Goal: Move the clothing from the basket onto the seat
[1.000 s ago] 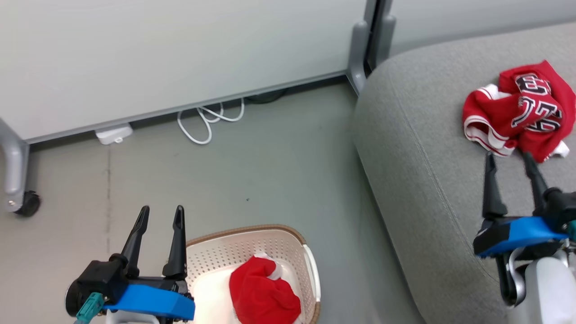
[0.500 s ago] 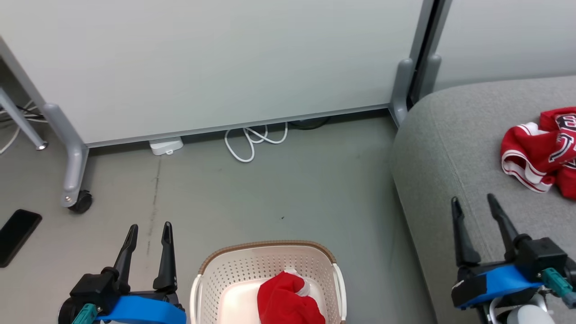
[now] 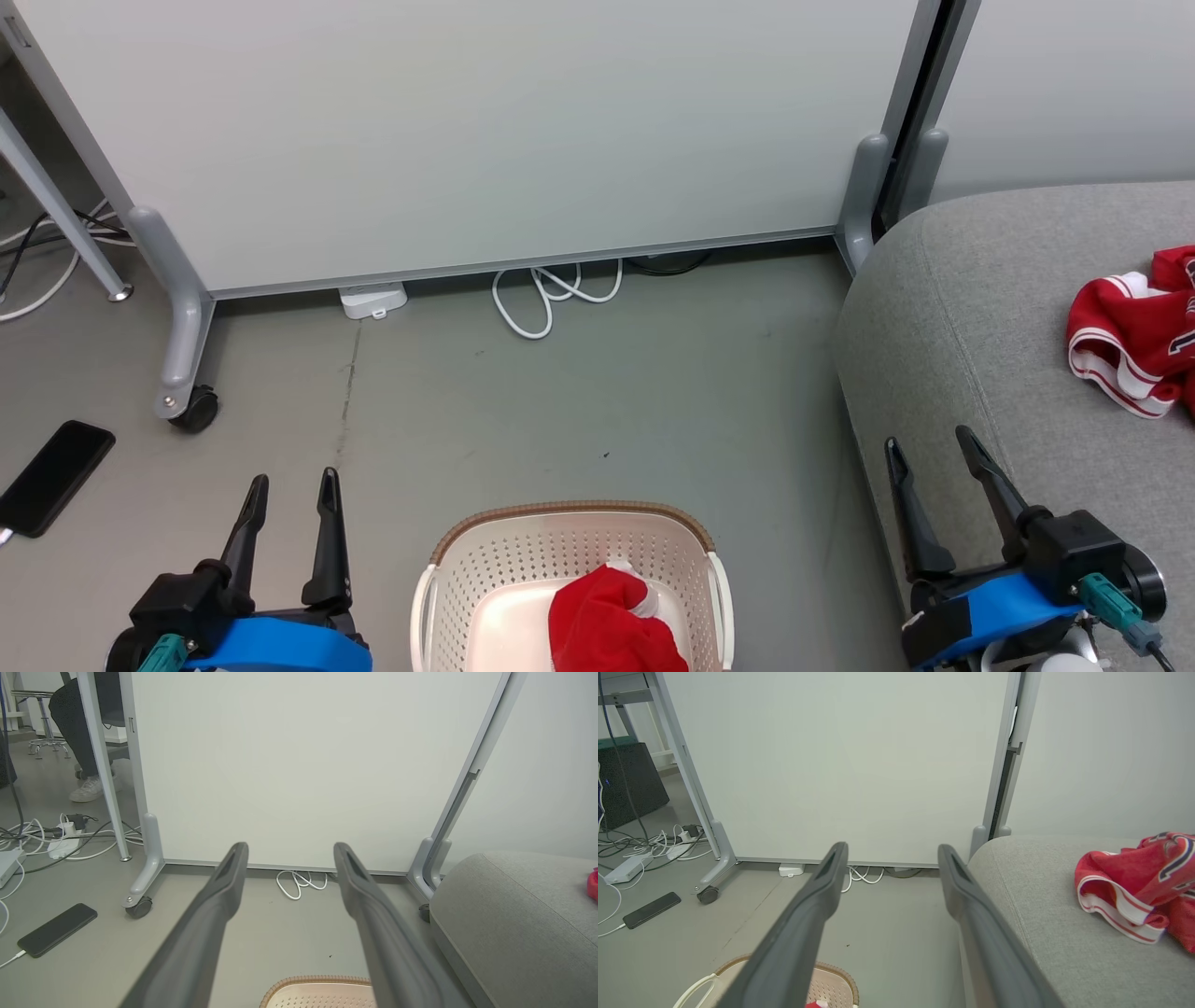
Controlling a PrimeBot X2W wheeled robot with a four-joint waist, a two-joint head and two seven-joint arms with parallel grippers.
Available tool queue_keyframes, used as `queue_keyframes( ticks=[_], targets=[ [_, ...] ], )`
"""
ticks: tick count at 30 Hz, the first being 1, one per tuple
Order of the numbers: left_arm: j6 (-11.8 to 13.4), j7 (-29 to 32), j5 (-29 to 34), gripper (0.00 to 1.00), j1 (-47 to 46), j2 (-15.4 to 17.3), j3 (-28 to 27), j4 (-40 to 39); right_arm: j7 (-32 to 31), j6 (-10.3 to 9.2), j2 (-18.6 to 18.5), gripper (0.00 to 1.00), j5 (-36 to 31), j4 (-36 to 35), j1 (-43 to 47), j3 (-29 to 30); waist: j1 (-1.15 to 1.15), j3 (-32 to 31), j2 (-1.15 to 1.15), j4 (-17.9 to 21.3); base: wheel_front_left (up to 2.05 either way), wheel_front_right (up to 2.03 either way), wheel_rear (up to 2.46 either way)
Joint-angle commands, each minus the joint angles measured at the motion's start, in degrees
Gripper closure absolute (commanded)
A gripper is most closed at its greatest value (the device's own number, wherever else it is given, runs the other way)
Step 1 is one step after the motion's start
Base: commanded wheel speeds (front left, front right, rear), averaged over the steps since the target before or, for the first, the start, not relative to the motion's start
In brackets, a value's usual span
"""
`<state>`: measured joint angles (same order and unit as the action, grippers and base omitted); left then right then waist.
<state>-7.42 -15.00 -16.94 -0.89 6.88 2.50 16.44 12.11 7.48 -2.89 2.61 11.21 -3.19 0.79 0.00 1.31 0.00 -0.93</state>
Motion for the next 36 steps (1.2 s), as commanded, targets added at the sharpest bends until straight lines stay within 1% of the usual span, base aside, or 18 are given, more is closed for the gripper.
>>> queue_keyframes(
  ticks=[1,16,23,29,36],
  targets=[
    [-0.05,-0.27,0.27,0.0,0.08,0.08,-0.33,-0.37,-0.11,0.03,0.0,0.0,0.29,-0.37,0.63,-0.15,0.0,0.14,0.0,0.02,0.0,0.0,0.0],
    [-0.04,-0.27,0.79,0.0,0.51,-0.44,-0.73,-1.6,-0.06,0.03,0.01,0.0,0.56,-0.91,0.31,-0.9,0.0,0.91,0.0,1.18,0.0,0.0,0.0],
    [-0.05,-0.27,0.34,0.0,-0.65,-0.2,0.29,-0.01,-0.07,0.03,0.01,0.0,1.0,-2.06,-0.89,-2.06,0.0,2.96,0.0,2.89,0.0,0.0,0.0],
    [-0.05,-0.27,-0.31,0.0,-3.19,-0.27,1.6,4.14,0.17,0.03,0.01,0.0,1.38,-3.55,-2.62,-4.16,0.0,7.46,0.0,6.04,0.0,0.0,0.0],
    [-0.05,-0.27,-1.6,0.0,-9.35,0.3,5.74,12.0,0.68,0.03,0.0,0.0,2.1,-4.77,-5.1,-6.78,0.0,14.9,0.0,10.9,0.0,0.0,0.0]
  ],
)
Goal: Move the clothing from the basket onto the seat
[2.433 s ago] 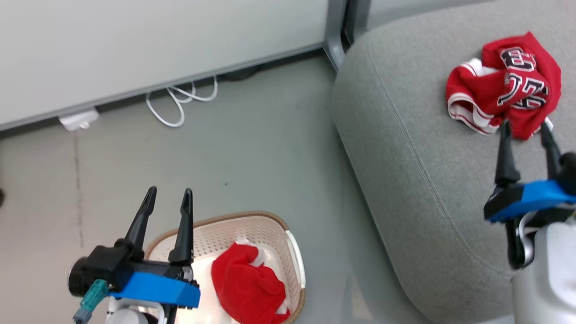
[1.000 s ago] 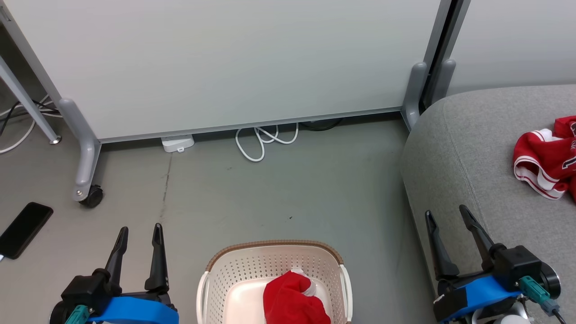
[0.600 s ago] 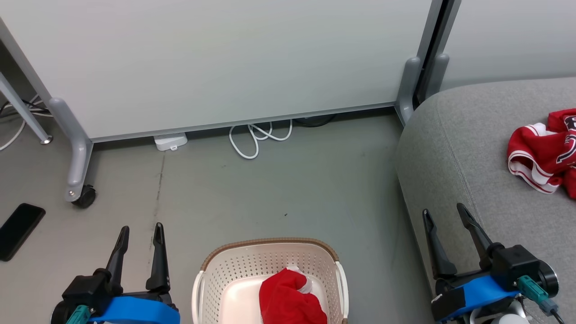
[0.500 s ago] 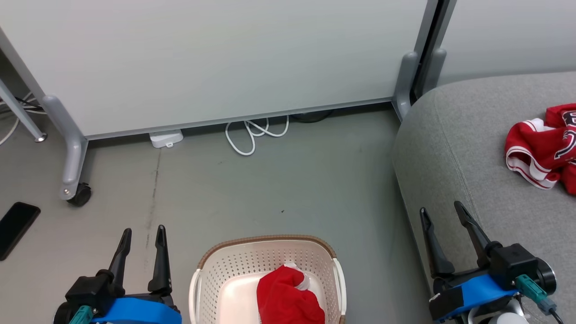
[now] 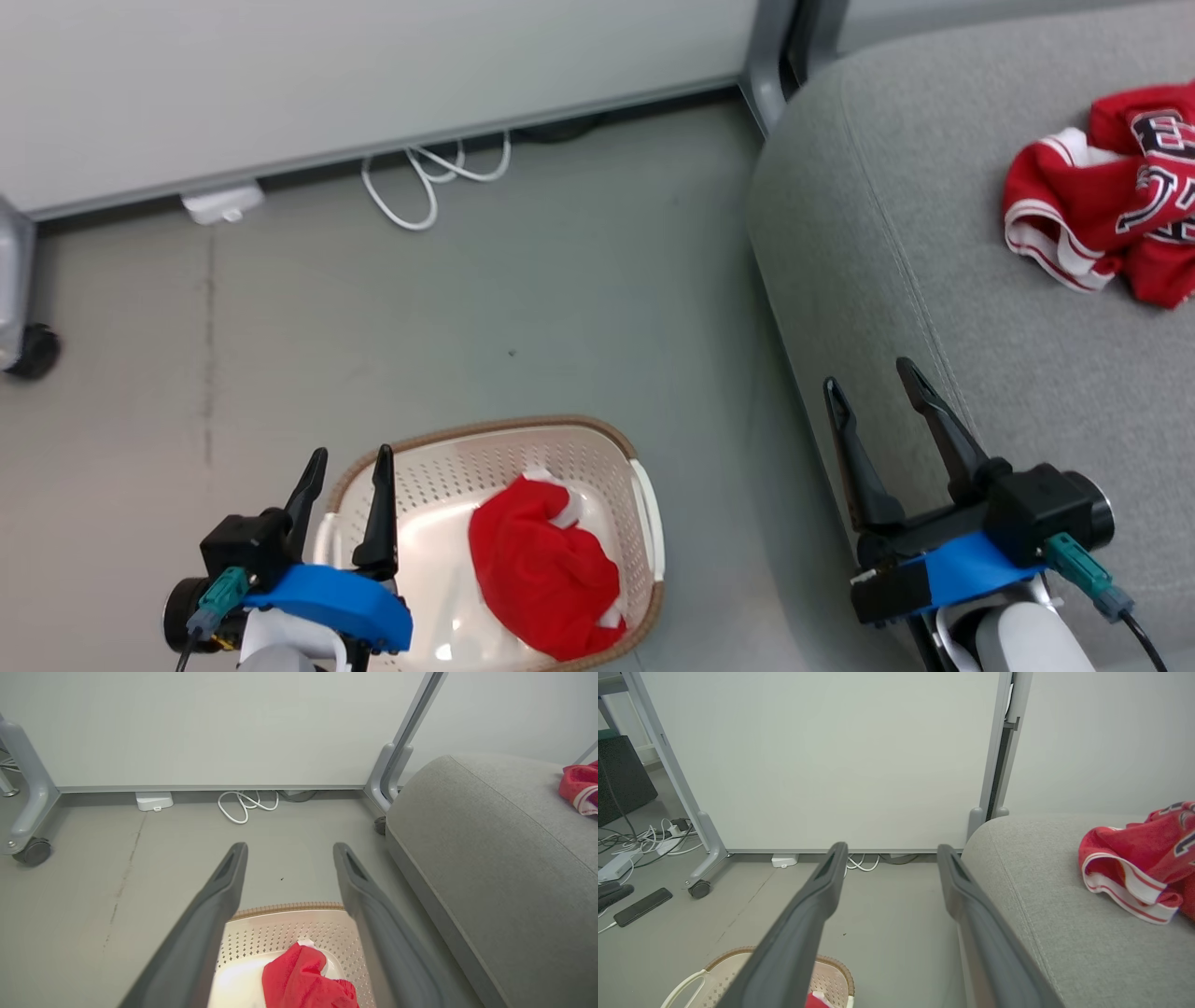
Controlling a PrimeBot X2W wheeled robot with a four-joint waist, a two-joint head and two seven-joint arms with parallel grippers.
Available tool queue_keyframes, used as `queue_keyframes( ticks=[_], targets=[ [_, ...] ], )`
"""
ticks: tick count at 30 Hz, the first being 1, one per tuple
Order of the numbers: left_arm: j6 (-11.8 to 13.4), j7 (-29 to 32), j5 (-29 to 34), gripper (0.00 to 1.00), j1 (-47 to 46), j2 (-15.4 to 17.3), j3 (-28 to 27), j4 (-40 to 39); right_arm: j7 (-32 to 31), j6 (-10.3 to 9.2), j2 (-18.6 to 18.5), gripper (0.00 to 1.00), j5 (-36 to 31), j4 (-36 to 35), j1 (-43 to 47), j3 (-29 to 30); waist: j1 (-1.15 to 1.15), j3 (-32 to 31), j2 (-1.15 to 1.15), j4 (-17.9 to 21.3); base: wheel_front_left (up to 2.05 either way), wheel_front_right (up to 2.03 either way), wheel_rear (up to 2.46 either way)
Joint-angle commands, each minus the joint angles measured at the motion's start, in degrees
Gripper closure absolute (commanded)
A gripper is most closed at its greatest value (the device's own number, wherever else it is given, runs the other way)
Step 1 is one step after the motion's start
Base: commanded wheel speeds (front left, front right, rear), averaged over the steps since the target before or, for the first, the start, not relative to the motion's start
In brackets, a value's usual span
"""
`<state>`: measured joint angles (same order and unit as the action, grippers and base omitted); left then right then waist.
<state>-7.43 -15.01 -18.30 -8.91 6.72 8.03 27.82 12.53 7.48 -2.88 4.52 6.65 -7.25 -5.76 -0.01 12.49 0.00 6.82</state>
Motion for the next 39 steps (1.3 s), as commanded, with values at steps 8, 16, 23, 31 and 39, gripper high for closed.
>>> queue_keyframes(
  ticks=[8,16,23,31,39],
  targets=[
    [-0.04,-0.26,-0.49,0.0,-8.8,2.62,4.36,9.5,1.6,0.03,0.01,0.0,2.13,-0.67,-5.28,-3.52,0.01,13.57,0.0,9.09,0.0,0.0,0.0],
    [-0.04,-0.26,-1.81,0.0,-15.64,3.61,8.23,18.15,2.4,0.03,0.02,0.0,3.11,-1.93,-7.7,-5.16,0.01,21.4,0.0,12.08,0.0,0.0,0.0],
    [-0.04,0.87,-2.89,0.0,-22.49,4.32,11.79,24.72,2.67,0.03,0.02,0.0,4.53,-3.15,-8.86,-6.61,0.01,28.38,0.0,12.81,0.0,0.0,0.0],
    [-0.04,2.3,-2.95,0.0,-28.37,6.3,14.88,30.52,2.72,0.03,0.02,0.0,6.75,-5.5,-10.37,-7.38,0.01,33.93,0.0,14.18,0.0,0.0,0.0],
    [2.39,3.16,-2.48,0.0,-31.95,7.6,14.99,35.13,2.71,0.03,0.02,0.0,8.35,-6.17,-10.68,-8.31,0.01,36.63,0.0,15.77,0.0,0.0,0.0]
  ],
)
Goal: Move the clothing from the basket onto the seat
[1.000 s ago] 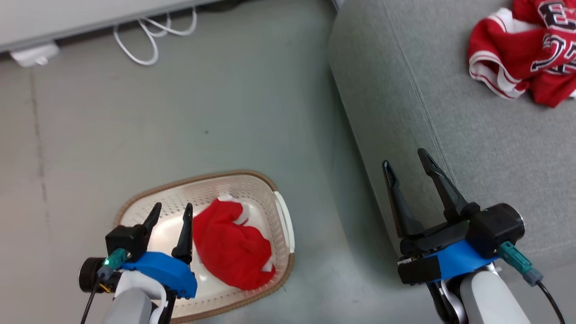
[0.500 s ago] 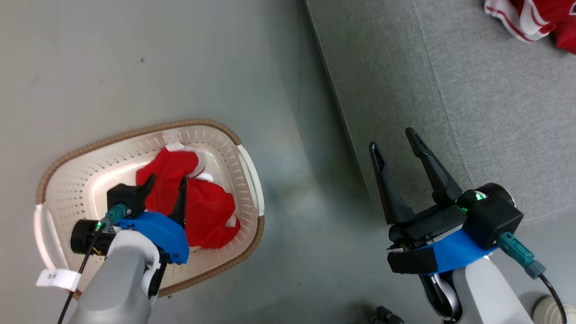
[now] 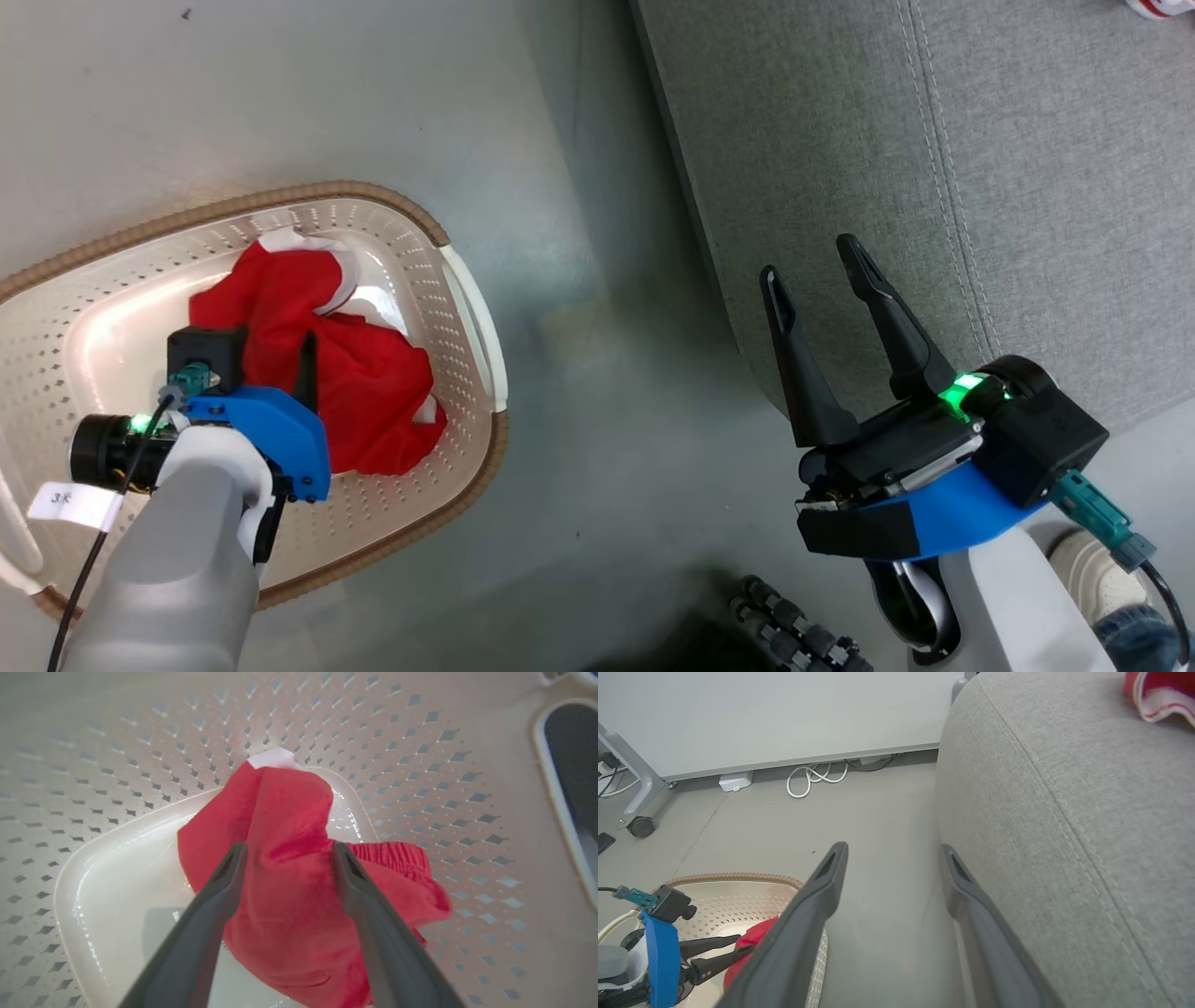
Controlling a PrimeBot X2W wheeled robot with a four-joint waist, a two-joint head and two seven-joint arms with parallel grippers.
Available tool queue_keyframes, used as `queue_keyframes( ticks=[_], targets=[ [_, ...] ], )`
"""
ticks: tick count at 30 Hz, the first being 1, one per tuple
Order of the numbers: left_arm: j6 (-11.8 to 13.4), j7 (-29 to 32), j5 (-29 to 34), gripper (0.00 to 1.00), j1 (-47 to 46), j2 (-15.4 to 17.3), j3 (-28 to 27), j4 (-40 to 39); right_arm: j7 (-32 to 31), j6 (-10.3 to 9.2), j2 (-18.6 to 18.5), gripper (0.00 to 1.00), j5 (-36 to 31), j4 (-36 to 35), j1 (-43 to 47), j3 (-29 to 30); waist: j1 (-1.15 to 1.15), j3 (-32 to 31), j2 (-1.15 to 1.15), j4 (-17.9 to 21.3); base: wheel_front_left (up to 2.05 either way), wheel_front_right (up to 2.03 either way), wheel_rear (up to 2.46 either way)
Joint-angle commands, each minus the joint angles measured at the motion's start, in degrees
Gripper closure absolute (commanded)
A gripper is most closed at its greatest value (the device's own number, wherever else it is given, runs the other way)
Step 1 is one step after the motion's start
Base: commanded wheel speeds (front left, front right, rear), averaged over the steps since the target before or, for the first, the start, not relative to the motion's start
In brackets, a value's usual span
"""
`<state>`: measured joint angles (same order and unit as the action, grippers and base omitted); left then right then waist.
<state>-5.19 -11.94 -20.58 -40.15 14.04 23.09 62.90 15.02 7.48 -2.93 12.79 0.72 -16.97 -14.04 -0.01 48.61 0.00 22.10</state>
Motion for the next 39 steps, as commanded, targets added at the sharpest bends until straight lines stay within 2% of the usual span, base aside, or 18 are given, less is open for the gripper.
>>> queue_keyframes(
  ticks=[1,7,13,14,15,16,30,39],
  targets=[
    [0.2,0.49,-0.62,0.0,-1.13,0.27,-0.4,0.69,0.21,0.03,0.06,0.0,0.27,-0.35,-1.04,-0.15,0.01,0.81,0.0,0.67,0.0,0.0,0.0],
    [1.39,2.45,-1.37,0.0,-3.11,0.62,-0.76,3.85,0.22,0.03,0.06,0.0,1.66,-0.58,-0.63,-0.84,0.01,2.07,0.0,1.52,0.0,0.0,0.0],
    [1.5,5.23,-2.26,0.0,-4.18,-0.62,-0.73,6.59,0.22,0.03,0.06,0.0,1.99,-0.56,-0.03,-0.37,0.01,2.49,0.0,1.35,0.0,0.0,0.0],
    [1.44,5.83,-2.44,0.55,-4.25,-0.76,-0.7,6.96,0.22,0.03,0.06,0.0,2.08,-0.63,0.05,-0.3,0.01,2.48,0.0,1.36,0.0,0.0,0.0],
    [1.67,5.98,-2.41,0.7,-4.48,-0.76,-0.6,7.16,0.22,0.03,0.06,0.0,2.06,-0.68,0.13,-0.24,0.01,2.46,0.0,1.38,0.0,0.0,0.0],
    [1.99,5.94,-2.43,1.0,-4.64,-0.77,-0.53,7.35,0.22,0.03,0.06,0.0,2.06,-0.69,0.19,-0.2,0.01,2.42,0.0,1.41,0.0,0.0,0.0],
    [1.21,5.23,-4.05,1.0,-3.98,-1.16,-0.35,8.73,0.22,0.03,0.06,0.0,2.68,0.01,-1.17,-1.1,0.01,0.54,0.0,2.02,0.0,0.0,0.0],
    [0.22,4.21,-5.09,1.0,-2.33,-3.08,0.42,9.28,0.23,0.03,0.06,0.0,0.96,1.06,-1.25,-0.8,0.01,-3.87,0.0,0.05,0.0,0.0,0.0]
  ],
)
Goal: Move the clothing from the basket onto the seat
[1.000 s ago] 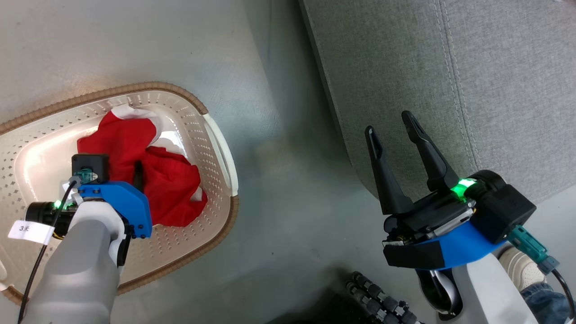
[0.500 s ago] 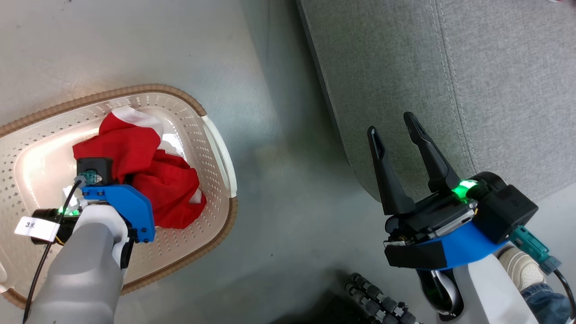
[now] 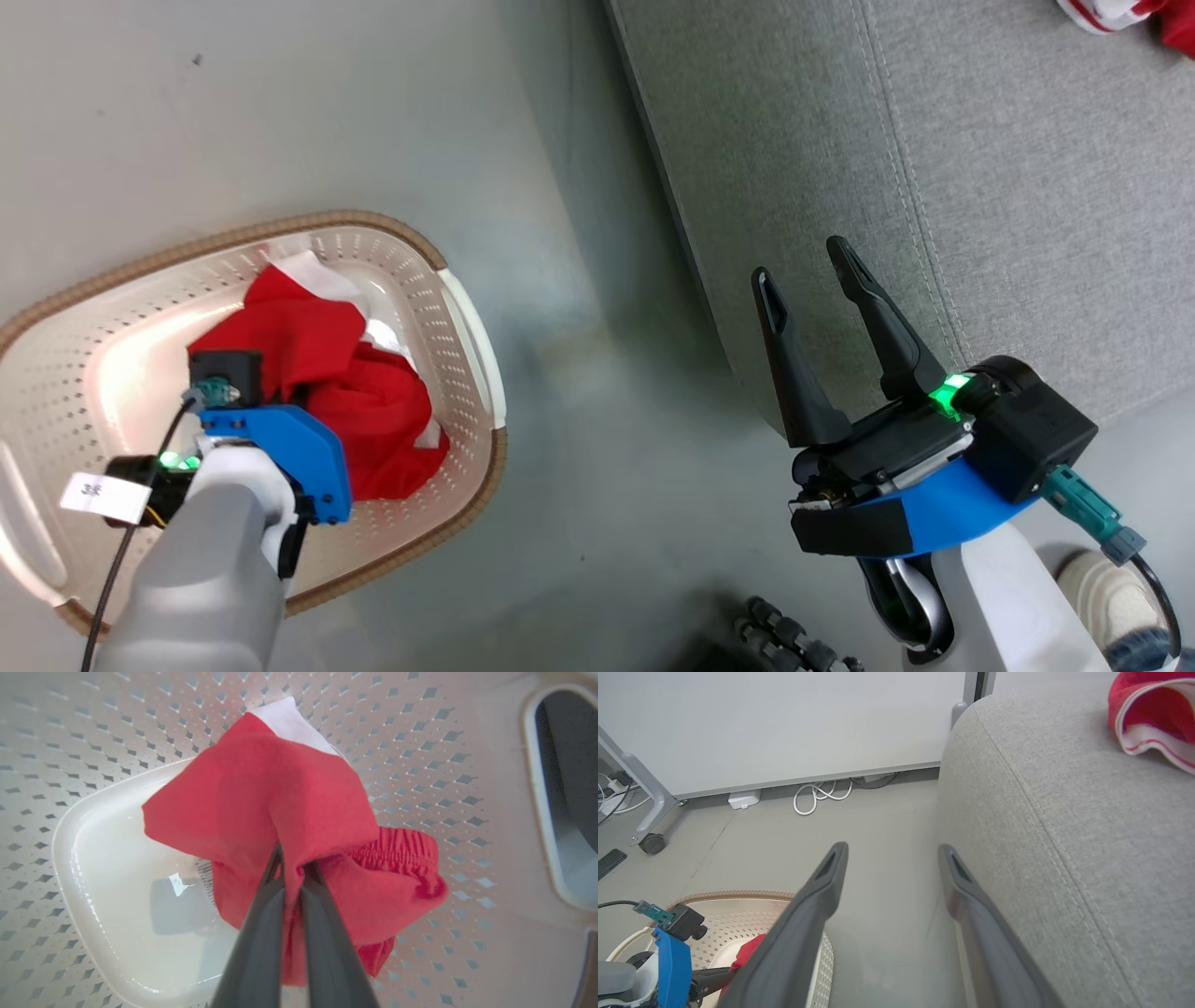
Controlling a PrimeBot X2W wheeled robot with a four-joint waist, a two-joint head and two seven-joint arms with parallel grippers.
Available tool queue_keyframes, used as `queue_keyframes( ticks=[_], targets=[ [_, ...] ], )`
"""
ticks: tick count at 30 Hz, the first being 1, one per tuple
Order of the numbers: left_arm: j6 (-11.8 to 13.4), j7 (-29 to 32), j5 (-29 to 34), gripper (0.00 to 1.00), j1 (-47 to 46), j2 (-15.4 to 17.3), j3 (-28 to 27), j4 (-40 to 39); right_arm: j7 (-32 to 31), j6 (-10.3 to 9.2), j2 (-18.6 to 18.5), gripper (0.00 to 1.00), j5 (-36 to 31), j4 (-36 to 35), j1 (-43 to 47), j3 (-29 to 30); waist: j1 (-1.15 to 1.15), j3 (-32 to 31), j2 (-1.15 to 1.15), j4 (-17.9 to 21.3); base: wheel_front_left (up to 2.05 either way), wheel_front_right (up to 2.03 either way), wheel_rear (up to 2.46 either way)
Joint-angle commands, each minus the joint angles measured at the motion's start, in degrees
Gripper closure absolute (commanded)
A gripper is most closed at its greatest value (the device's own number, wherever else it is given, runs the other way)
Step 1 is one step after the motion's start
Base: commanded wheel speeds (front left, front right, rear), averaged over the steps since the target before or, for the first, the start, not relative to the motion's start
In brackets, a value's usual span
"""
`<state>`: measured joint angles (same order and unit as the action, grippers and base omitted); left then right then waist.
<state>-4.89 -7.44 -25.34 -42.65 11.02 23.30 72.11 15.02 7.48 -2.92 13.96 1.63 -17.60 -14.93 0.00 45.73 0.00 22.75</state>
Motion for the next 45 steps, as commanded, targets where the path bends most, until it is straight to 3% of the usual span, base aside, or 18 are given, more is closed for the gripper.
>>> queue_keyframes(
  ticks=[1,16,25,34,45],
  targets=[
    [-0.5,-0.69,-0.36,1.0,0.68,-0.73,0.45,0.09,0.22,0.03,0.05,0.0,-0.68,0.49,-0.26,0.31,0.0,-2.23,0.0,-1.29,0.0,0.0,0.0],
    [-2.58,-5.05,-1.0,1.0,6.36,-5.79,4.6,-0.9,0.21,0.03,0.02,0.0,-4.29,4.82,2.25,0.34,0.0,-17.23,0.0,-7.93,0.0,0.0,0.0],
    [-2.56,-6.89,-4.6,1.0,11.92,-7.47,11.73,-10.13,-0.03,0.03,0.02,0.0,-6.06,8.49,5.83,-0.35,0.0,-27.79,0.0,-12.13,0.0,0.0,0.0],
    [-2.56,-7.61,-7.91,1.0,12.7,-5.16,17.36,-19.75,-1.56,0.03,0.02,0.0,-6.51,8.91,8.65,-0.55,0.0,-33.97,0.0,-15.44,0.0,0.0,0.0],
    [-2.57,-7.81,-8.08,1.0,13.41,-2.19,19.13,-31.95,-3.19,0.03,0.02,0.0,-6.22,8.5,11.97,-0.07,0.0,-40.18,0.0,-19.15,0.0,0.0,0.0]
  ],
)
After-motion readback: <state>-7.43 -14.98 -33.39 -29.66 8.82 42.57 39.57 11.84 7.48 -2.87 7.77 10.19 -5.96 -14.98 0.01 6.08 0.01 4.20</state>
